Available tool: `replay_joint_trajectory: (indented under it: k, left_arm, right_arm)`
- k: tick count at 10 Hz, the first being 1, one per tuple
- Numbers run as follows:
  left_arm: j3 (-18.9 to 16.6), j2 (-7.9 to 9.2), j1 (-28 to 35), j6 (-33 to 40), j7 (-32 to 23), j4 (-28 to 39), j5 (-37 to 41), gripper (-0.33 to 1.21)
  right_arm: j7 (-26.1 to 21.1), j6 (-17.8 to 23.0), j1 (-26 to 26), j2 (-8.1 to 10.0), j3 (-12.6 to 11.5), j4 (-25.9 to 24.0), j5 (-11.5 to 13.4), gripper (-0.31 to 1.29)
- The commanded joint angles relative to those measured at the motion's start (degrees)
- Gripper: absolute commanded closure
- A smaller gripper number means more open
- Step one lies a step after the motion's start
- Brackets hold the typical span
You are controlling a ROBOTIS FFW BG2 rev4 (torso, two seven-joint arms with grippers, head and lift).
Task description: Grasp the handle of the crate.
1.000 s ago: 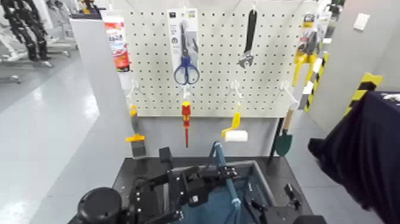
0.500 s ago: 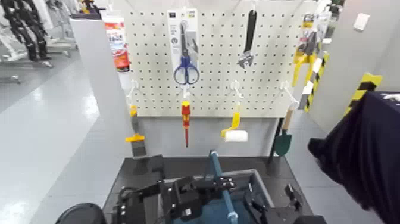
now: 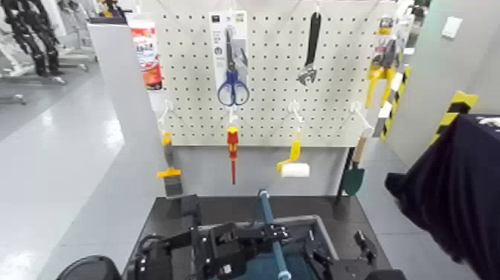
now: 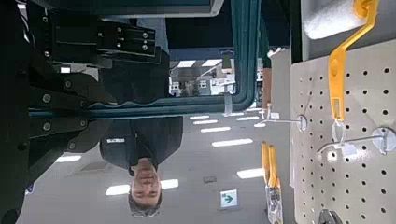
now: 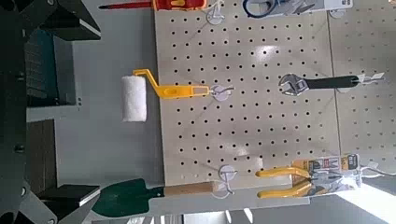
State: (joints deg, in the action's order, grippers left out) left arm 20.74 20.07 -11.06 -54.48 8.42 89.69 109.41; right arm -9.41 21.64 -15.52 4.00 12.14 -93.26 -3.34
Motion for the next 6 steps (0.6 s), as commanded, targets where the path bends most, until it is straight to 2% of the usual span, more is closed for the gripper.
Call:
replay_joint_trajectory:
  k: [1, 6]
  left_arm:
    - [-0.08, 0.06, -0.01, -0.02, 0.01, 0.49, 0.1, 1.19]
    - [-0.43, 0.14, 0.43, 0.07, -0.25, 0.93, 0.1, 1.19]
  right_arm:
    - [-0.09, -0.28, -0.12, -0.13, -0.1, -0.08, 0.0, 0.14]
    - [-0.09, -0.28, -0.21, -0.22, -0.45, -0.43, 1.14, 0.14]
